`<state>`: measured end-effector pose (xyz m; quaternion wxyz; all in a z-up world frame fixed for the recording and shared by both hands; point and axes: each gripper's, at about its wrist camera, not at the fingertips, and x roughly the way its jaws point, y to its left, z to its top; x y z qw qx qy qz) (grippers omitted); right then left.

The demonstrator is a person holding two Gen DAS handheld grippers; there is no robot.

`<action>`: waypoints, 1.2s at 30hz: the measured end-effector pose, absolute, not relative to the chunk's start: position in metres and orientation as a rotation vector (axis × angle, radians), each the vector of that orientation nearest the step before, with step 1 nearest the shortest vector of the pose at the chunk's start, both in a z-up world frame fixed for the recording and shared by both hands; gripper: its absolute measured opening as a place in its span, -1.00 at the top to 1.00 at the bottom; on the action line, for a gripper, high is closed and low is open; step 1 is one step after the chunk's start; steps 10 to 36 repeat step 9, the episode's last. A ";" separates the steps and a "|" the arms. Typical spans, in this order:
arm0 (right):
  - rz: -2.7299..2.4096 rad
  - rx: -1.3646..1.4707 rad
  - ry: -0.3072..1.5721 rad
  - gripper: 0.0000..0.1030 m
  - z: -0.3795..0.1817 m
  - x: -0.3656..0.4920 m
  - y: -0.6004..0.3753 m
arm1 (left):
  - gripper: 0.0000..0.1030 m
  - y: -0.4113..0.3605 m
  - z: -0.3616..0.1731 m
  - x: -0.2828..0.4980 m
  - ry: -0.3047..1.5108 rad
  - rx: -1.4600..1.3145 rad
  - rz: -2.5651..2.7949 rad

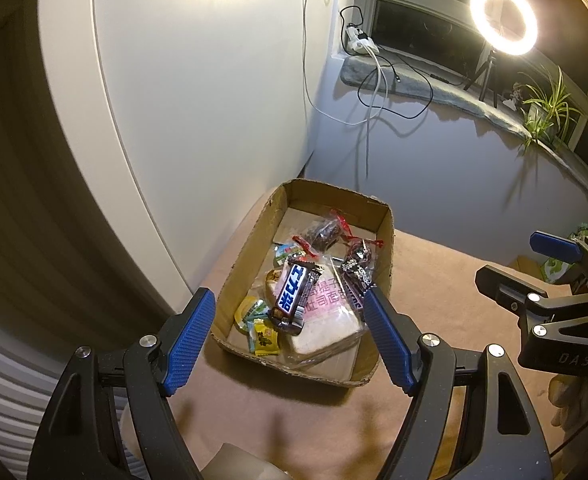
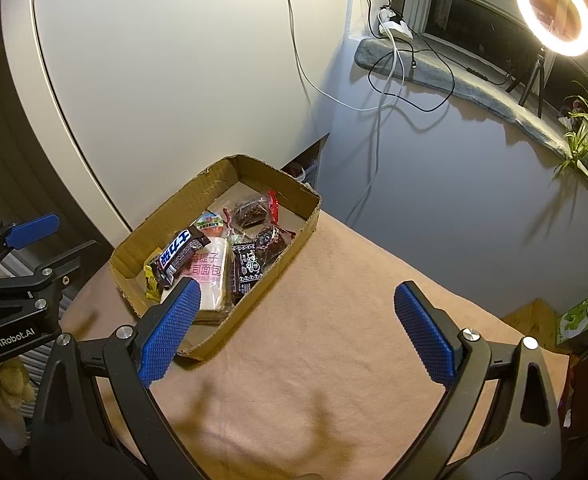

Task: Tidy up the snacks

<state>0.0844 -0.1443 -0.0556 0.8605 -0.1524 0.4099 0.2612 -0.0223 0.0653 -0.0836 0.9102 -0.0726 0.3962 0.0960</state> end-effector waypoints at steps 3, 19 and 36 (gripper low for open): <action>0.547 -0.320 0.861 -0.93 -0.056 0.084 -0.145 | -0.49 0.065 -0.084 -0.022 0.817 -0.150 0.199; 0.544 -0.317 0.863 -0.93 -0.057 0.084 -0.144 | -0.49 0.063 -0.084 -0.023 0.806 -0.146 0.193; 0.544 -0.317 0.863 -0.93 -0.057 0.084 -0.144 | -0.49 0.063 -0.084 -0.023 0.806 -0.146 0.193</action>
